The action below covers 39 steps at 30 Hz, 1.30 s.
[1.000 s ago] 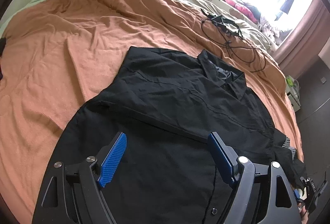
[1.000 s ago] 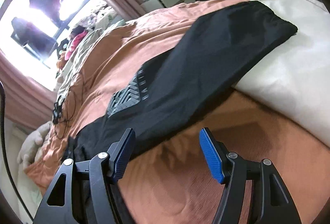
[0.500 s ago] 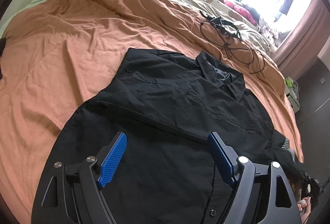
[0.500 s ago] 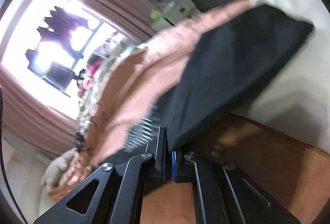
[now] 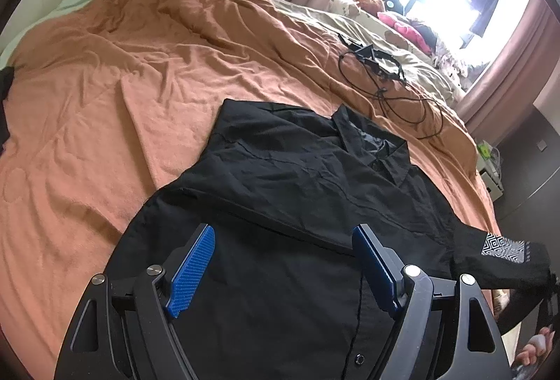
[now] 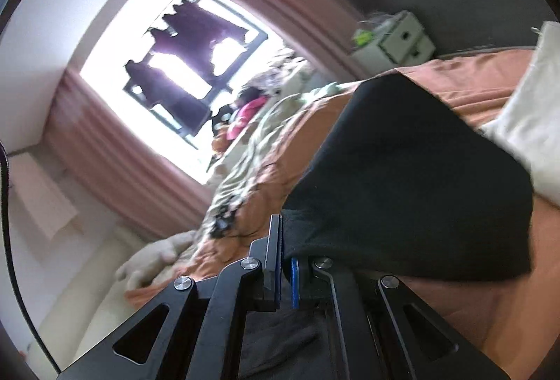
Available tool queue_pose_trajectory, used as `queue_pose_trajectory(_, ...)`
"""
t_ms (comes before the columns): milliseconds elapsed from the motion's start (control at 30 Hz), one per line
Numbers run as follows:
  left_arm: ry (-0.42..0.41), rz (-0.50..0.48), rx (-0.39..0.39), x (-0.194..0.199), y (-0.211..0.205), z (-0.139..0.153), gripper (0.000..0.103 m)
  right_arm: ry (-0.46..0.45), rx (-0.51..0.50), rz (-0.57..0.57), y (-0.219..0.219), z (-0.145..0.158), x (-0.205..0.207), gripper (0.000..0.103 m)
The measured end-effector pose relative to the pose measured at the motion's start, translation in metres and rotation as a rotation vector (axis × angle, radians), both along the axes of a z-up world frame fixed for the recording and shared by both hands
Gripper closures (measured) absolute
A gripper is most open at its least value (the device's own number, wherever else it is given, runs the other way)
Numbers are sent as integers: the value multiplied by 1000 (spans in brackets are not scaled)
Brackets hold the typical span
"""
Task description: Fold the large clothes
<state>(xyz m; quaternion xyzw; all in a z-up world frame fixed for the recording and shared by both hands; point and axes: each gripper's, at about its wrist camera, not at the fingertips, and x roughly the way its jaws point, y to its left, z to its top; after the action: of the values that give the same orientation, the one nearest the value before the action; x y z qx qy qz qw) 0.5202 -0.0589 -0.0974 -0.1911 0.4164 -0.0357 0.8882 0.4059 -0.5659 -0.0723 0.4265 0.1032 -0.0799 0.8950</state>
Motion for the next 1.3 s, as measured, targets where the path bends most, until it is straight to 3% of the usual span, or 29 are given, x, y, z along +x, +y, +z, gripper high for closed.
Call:
queue_pose_trajectory(200,-8,-1,23,0,9,5,21,-19,-26,110,55,11,31,98)
queue_pose_trajectory(467,19,25,-55,3,29,1,21,33,-108,228,126,9,69,98)
queue_pose_trajectory(600,27,34,-74,4,34,0,21,71,-160,299,165,-4,88,98)
queue_pose_trajectory(833,32,42,-80,4,39,-2,21,238,-171,417,206,-51,128,94)
queue_pose_trajectory(900,35,44,-74,5,39,-2,21,317,-173,435,212,-68,137,81)
queue_pose_trajectory(967,44,40,-82,6,39,-3,21,376,-84,487,211,-91,143,45)
queue_pose_trajectory(1000,46,37,-89,5,38,-3,21,389,-54,496,211,-98,144,40)
queue_pose_trajectory(1200,28,-1,-62,2,23,3,21,443,59,488,196,-119,114,36)
queue_pose_trajectory(1300,26,-11,-62,1,18,4,21,461,130,423,176,-125,90,33)
